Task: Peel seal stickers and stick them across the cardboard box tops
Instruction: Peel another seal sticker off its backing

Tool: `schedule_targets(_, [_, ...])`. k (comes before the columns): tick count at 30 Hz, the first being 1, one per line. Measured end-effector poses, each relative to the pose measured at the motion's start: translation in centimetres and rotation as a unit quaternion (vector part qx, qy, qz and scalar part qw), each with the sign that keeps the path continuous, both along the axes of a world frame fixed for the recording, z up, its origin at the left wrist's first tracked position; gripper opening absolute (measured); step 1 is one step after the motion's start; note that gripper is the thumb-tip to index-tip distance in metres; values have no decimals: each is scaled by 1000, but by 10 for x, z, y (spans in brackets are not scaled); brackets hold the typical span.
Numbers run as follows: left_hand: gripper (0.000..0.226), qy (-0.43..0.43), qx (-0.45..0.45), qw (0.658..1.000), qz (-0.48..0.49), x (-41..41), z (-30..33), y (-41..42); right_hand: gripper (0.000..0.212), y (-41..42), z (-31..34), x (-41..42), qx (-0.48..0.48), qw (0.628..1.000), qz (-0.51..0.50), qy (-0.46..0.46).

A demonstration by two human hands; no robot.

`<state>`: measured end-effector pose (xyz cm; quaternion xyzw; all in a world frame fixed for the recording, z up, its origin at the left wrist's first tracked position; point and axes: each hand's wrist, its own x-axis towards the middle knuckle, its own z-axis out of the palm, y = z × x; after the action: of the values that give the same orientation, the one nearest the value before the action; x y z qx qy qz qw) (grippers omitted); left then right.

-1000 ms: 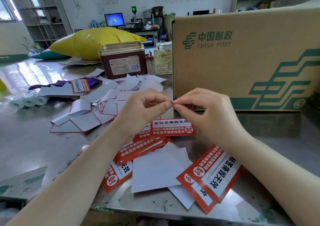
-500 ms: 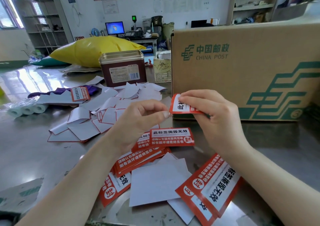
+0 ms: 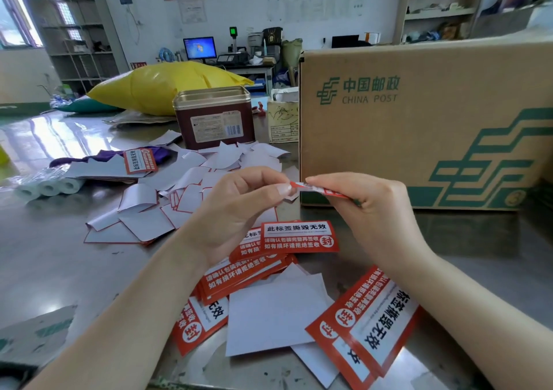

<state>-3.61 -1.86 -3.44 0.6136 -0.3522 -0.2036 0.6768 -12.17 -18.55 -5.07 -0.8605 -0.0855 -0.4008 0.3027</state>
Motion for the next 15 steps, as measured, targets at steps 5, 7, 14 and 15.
schedule_targets(5, [13, -28, -7, 998, 49, 0, 0, 0, 19, 6, 1, -2, -20, 997, 6, 75])
schedule_targets(7, [8, -38, 1, 997, 69, 2, -1, 0, 26, 10, 4, -4, -26, 994, 11, 102])
schedule_targets(14, [10, -149, 49, 978, 136, -5, -1, -4, 23, 7, 6, -3, -50, 998, -7, -28])
schedule_targets(15, [11, -165, 54, 975, 136, -7, 0, -4, 20, 7, 5, -2, -55, 998, -5, -35])
